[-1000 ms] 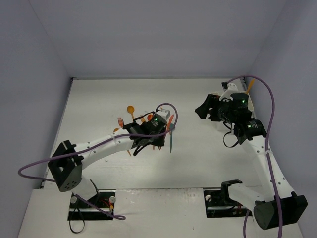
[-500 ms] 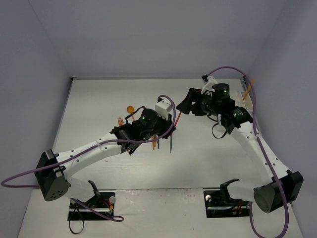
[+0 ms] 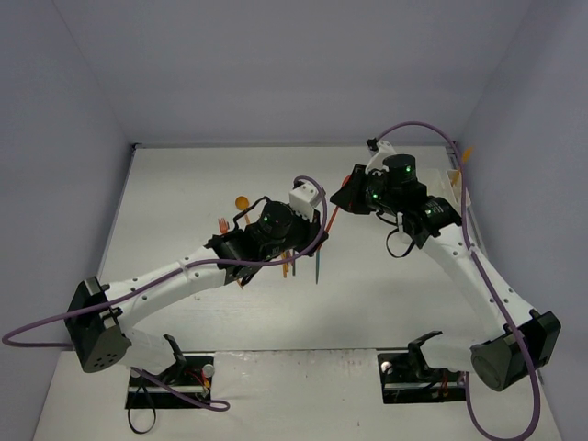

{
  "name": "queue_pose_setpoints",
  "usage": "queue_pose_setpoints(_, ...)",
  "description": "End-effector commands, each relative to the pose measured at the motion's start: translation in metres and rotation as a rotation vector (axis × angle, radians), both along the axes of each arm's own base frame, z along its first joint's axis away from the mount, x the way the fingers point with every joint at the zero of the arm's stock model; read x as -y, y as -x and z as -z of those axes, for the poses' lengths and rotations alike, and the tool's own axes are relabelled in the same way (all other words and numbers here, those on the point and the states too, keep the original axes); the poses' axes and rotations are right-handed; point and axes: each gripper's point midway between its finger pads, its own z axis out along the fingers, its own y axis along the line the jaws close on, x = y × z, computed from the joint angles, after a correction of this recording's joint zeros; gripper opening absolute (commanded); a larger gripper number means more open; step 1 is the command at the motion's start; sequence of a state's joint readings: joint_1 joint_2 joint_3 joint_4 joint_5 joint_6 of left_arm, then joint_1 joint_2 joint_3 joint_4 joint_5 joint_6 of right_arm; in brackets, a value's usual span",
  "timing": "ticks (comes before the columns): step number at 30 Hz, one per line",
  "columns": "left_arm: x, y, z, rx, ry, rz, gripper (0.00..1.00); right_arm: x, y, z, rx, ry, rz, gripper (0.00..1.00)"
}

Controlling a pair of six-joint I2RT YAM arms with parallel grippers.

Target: Sort the eating utensils into containers

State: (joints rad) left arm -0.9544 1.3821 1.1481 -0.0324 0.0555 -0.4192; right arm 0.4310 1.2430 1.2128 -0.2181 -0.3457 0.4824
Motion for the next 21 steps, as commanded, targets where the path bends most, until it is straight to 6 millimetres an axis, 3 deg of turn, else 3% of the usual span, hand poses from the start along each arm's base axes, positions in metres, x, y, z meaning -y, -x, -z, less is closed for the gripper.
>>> queue_pose_setpoints(1, 0.008, -0.003, -0.034, 0.06, 0.088, 0.004, 0.16, 0.012, -0.014, -0.046, 0.168, -0.008, 0.077, 0.0)
queue_pose_setpoints(6, 0.006, -0.006, -0.026, 0.03, 0.075, -0.031, 0.63, 0.024, -0.02, -0.047, 0.206, 0.047, 0.118, 0.0)
queue_pose_setpoints(10, -0.012, -0.013, -0.005, -0.018, -0.004, -0.118, 0.81, 0.052, -0.034, -0.054, 0.28, 0.162, 0.205, 0.0)
queue_pose_setpoints(13, -0.031, -0.019, 0.005, -0.059, -0.039, -0.193, 0.87, 0.095, -0.055, -0.064, 0.334, 0.293, 0.347, 0.0)
queue_pose_setpoints(17, -0.07, -0.026, 0.029, -0.135, -0.072, -0.289, 0.9, 0.176, -0.087, -0.079, 0.353, 0.425, 0.547, 0.0)
queue_pose_setpoints(21, -0.121, -0.038, 0.038, -0.171, -0.09, -0.399, 0.96, 0.251, -0.117, -0.093, 0.347, 0.518, 0.697, 0.0)
